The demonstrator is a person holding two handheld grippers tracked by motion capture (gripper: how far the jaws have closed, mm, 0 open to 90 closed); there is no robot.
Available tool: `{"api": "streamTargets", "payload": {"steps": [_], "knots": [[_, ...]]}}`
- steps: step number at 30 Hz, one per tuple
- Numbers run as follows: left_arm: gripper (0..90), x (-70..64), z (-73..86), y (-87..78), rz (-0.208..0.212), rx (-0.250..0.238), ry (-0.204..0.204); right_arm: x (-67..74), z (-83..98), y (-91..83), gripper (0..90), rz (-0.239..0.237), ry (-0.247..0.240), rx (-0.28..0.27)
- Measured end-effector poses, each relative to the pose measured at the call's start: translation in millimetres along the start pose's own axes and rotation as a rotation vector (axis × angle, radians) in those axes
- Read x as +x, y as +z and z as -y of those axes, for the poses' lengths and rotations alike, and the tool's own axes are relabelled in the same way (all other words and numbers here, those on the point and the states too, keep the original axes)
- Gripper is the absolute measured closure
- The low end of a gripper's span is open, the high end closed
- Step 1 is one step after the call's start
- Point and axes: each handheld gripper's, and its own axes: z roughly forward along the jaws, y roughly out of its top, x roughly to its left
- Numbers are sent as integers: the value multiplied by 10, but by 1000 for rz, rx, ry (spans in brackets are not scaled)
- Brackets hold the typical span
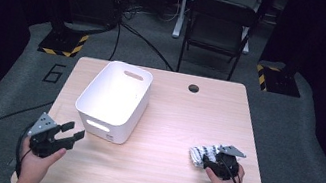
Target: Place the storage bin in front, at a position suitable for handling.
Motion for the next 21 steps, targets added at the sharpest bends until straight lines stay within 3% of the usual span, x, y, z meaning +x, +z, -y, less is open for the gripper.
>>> {"api": "streamTargets", "payload": {"steps": [4,7,8,15,21], "knots": [[424,69,-236,-17,-19,29,5,-26,9,-15,324,6,19,1],[424,120,-345,-17,-32,5,-14,-17,21,-1,324,11,30,-26],[424,134,-375,-12,-39,4,-9,-28,22,-18,324,4,13,-3],[432,227,-523,143,-69,60,-11,-39,25,-13,323,-1,26,-13],[448,315,-561,280,-82,70,-50,-44,30,-10,322,-5,32,-20]]}}
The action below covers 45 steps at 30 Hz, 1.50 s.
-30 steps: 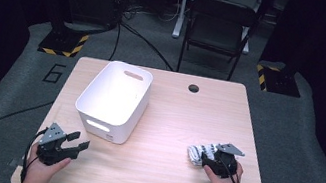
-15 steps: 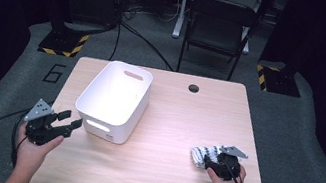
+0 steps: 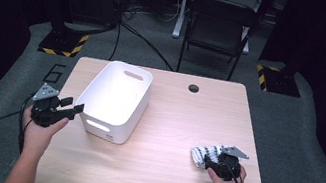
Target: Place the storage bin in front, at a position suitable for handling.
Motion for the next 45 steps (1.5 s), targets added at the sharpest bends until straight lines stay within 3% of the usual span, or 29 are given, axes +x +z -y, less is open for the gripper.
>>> {"api": "streamTargets", "payload": {"steps": [3,11,14,21,30,39,45], "knots": [[445,51,6,61,12,3,-21,2,-6,1,321,-1,-3,10],[473,33,48,184,9,6,-11,8,11,-4,321,-2,8,-2],[475,31,47,235,21,17,-40,7,28,-18,320,-5,6,-5],[468,5,51,227,36,32,-31,12,41,-23,321,-5,8,-14],[378,-260,114,207,95,51,-28,2,46,-37,321,-18,17,-13],[391,-466,140,125,136,65,-10,-8,48,-38,320,-26,16,-13],[395,-625,119,113,178,109,10,-10,47,-38,320,-26,19,-14]]}}
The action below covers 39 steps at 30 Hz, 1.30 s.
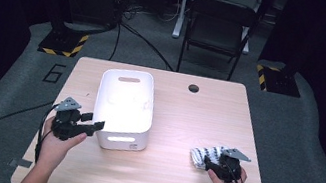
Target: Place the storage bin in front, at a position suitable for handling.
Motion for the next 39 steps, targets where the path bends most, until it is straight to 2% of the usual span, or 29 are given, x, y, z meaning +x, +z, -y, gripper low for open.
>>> {"api": "streamTargets", "payload": {"steps": [3,5,9,11,15,17,21,23,25,26,28,30,35,38,39], "knots": [[395,-36,-7,6,10,10,4,-1,2,0,320,-2,1,-2],[395,-43,-14,0,2,14,14,-3,5,-2,320,-3,7,-4],[399,-54,-41,-61,-31,-2,26,-6,5,-7,320,-7,8,-1],[398,-77,-56,-92,-37,-25,36,-9,6,-7,320,-9,7,-2],[392,-122,-78,-114,0,-56,70,-8,5,-6,320,-9,9,-2],[390,-137,-80,-121,-11,-65,96,-4,5,-6,320,-9,15,-1],[395,-144,-93,-147,29,-65,127,-4,5,-6,320,-9,15,-1],[407,-175,-106,-150,70,-67,144,-4,6,-4,319,-8,15,-1],[415,-206,-109,-144,74,-71,172,-4,6,-2,319,-8,13,-2],[439,-230,-107,-130,71,-63,197,-4,6,-2,319,-8,13,-1],[449,-253,-101,-102,84,-50,222,-3,6,-2,319,-7,12,-1],[459,-278,-90,-64,99,-32,235,-4,7,-3,318,-8,11,-1],[460,-329,-60,17,127,5,238,-5,8,-3,318,-8,10,-1],[516,-367,-35,77,133,38,253,-3,9,0,317,-6,9,-4],[545,-387,-24,105,122,61,275,-3,10,0,318,-6,9,-3]]}}
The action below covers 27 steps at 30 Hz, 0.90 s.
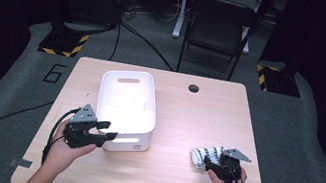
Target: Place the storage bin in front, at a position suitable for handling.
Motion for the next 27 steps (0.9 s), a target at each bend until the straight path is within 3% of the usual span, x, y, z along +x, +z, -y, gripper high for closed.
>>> {"api": "streamTargets", "payload": {"steps": [4,8,20,24,27], "knots": [[565,-37,2,38,-29,14,53,0,0,1,317,0,0,0],[576,-55,13,54,-35,1,56,2,0,2,317,1,0,1],[669,-174,-13,88,29,9,56,7,-4,1,322,8,-20,4],[673,-258,-30,106,24,26,88,7,-5,1,322,7,-22,4],[727,-310,-40,126,35,26,104,3,-7,0,322,5,-20,6]]}}
